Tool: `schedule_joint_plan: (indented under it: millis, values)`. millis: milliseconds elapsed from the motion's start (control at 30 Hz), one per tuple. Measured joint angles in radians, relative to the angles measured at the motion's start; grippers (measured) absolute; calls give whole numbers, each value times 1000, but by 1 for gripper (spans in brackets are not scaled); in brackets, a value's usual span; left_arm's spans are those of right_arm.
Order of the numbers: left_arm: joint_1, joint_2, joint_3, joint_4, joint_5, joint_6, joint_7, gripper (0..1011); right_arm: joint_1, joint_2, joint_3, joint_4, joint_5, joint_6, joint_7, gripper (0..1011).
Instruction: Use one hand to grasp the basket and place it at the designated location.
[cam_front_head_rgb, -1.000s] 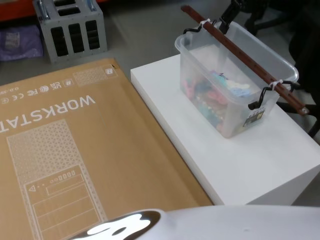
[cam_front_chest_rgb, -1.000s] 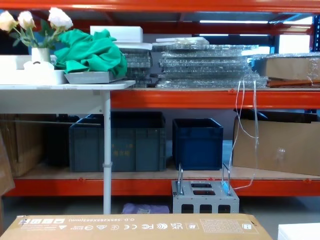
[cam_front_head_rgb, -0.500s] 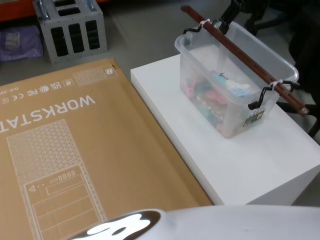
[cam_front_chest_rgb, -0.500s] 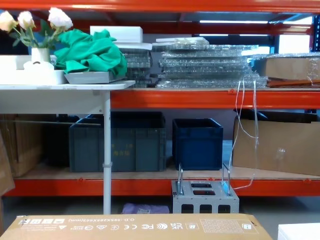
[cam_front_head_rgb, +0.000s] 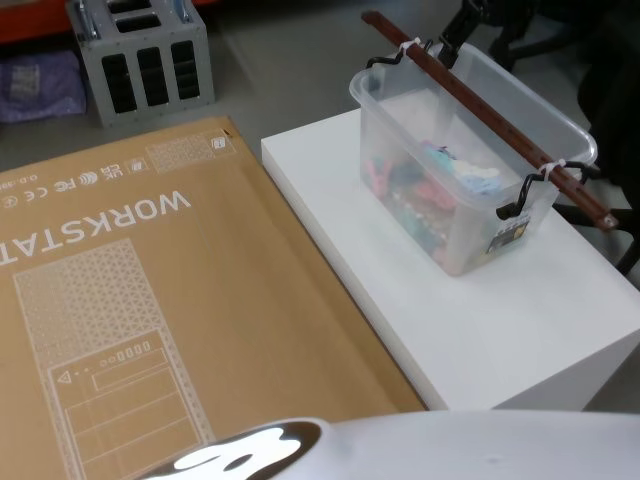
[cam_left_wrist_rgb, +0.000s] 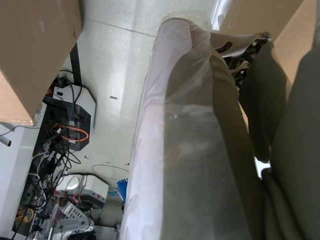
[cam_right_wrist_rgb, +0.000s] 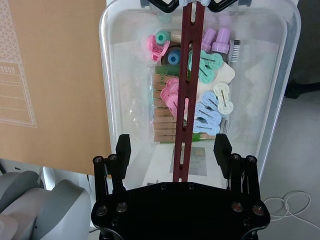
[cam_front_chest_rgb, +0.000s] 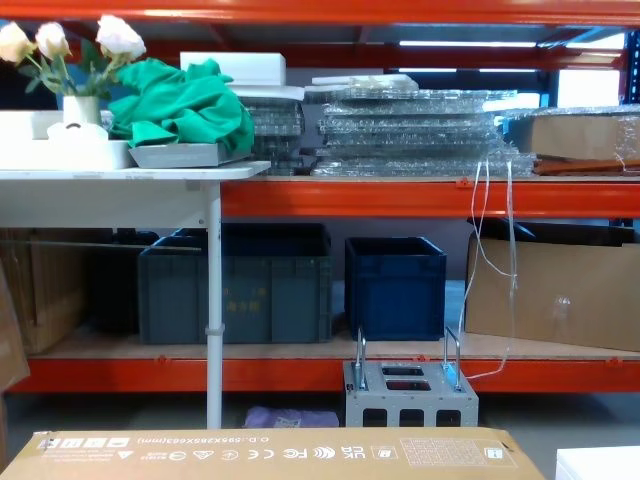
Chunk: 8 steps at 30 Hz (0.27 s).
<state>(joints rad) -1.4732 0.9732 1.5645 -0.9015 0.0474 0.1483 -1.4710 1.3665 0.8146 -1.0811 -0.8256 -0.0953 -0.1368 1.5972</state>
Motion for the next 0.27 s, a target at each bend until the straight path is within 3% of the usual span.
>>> schedule_joint_plan:
  millis: [267]
  values:
    - [0,0,0,0,0,0,0,0,0,0,0,0,0,0,0,1001]
